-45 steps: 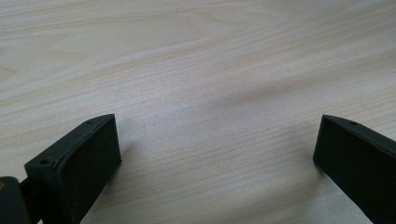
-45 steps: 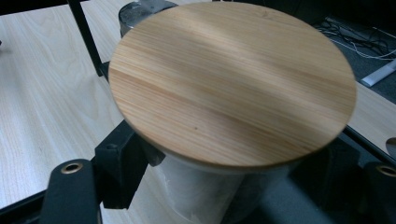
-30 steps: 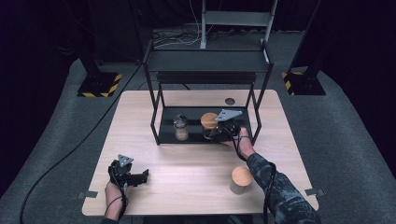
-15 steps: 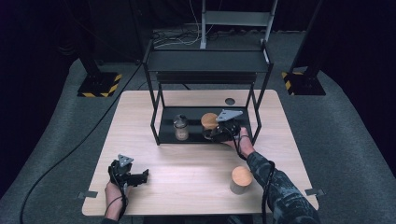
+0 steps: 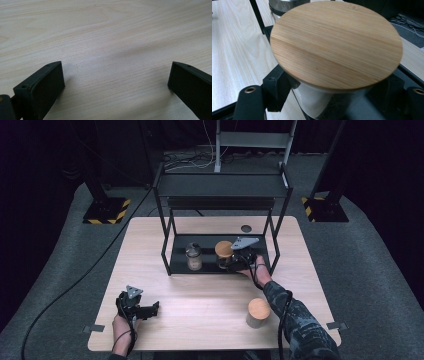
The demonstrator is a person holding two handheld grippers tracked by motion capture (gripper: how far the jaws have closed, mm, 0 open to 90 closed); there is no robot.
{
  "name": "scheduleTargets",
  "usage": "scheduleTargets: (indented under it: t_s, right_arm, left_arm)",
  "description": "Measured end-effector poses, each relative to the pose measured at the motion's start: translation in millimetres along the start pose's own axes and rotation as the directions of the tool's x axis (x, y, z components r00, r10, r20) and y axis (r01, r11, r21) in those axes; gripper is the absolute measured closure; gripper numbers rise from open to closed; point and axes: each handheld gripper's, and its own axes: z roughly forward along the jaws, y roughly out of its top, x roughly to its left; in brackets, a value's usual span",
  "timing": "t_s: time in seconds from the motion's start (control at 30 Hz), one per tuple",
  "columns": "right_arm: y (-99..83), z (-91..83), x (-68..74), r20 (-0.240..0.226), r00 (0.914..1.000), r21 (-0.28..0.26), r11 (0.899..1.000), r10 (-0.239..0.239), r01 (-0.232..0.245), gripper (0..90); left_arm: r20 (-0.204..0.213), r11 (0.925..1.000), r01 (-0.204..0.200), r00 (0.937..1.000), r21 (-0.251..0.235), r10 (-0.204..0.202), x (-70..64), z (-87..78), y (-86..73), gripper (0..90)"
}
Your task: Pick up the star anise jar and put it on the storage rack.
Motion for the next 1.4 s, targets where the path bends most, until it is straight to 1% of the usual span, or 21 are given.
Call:
scheduleTargets:
  t_s: [0.2, 0.6, 0.73, 0.97, 1.17, 1.4]
  right_arm:
    - [-1.0, 2.9, -2.1, -0.013, 0.9999, 0.003, 1.000, 0.002, -0.002, 24.9]
    - [-1.7, 9.4, -2.9, -0.040, 0.9990, 0.019, 1.000, -0.021, 0.022, 24.9]
    - [-2.1, 10.6, -3.8, -0.042, 0.9987, 0.022, 0.999, -0.028, 0.029, 24.9]
    - [-4.0, 13.1, -5.1, -0.054, 0.9983, 0.023, 0.999, -0.023, 0.024, 24.9]
    - [-5.8, 16.2, -3.9, -0.064, 0.9976, 0.035, 0.999, -0.027, 0.029, 24.9]
    - [-5.7, 18.5, -3.9, -0.063, 0.9976, 0.044, 0.999, -0.029, 0.032, 25.0]
  left_arm:
    - [0.000, 1.0000, 0.000, 1.0000, -0.001, 0.000, 0.0, 0.0, 0.0, 0.2]
    - [0.000, 1.0000, 0.000, 1.0000, -0.001, 0.000, 0.0, 0.0, 0.0, 0.2]
    - [0.000, 1.0000, 0.000, 1.0000, -0.001, 0.000, -0.1, 0.0, 0.0, 0.2]
    - [-0.002, 1.0000, 0.002, 1.0000, -0.002, -0.002, -0.2, 0.0, -0.2, 0.2]
    - [-0.003, 1.0000, 0.002, 1.0000, -0.002, -0.002, -0.3, -0.1, -0.3, 0.2]
    - [-0.003, 1.0000, 0.002, 1.0000, -0.002, -0.002, -0.3, -0.1, -0.3, 0.3]
